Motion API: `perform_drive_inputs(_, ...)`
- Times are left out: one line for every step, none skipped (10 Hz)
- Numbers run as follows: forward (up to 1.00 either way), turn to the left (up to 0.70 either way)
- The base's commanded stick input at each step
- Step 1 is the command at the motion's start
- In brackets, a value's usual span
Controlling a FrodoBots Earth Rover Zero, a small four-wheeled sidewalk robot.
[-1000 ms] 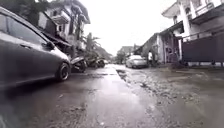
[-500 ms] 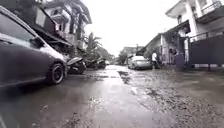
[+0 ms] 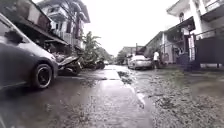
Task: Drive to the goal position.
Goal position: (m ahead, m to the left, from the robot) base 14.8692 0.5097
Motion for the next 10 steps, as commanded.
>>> perform_drive_inputs(1.00, 0.00)
perform_drive_inputs(1.00, 0.00)
perform_drive_inputs(1.00, 0.24)
perform_drive_inputs(1.00, 0.27)
perform_drive_inputs(1.00, 0.27)
perform_drive_inputs(1.00, 0.27)
perform_drive_inputs(1.00, 0.27)
perform_drive_inputs(1.00, 0.05)
perform_drive_inputs(1.00, 0.00)
perform_drive_inputs(1.00, 0.00)
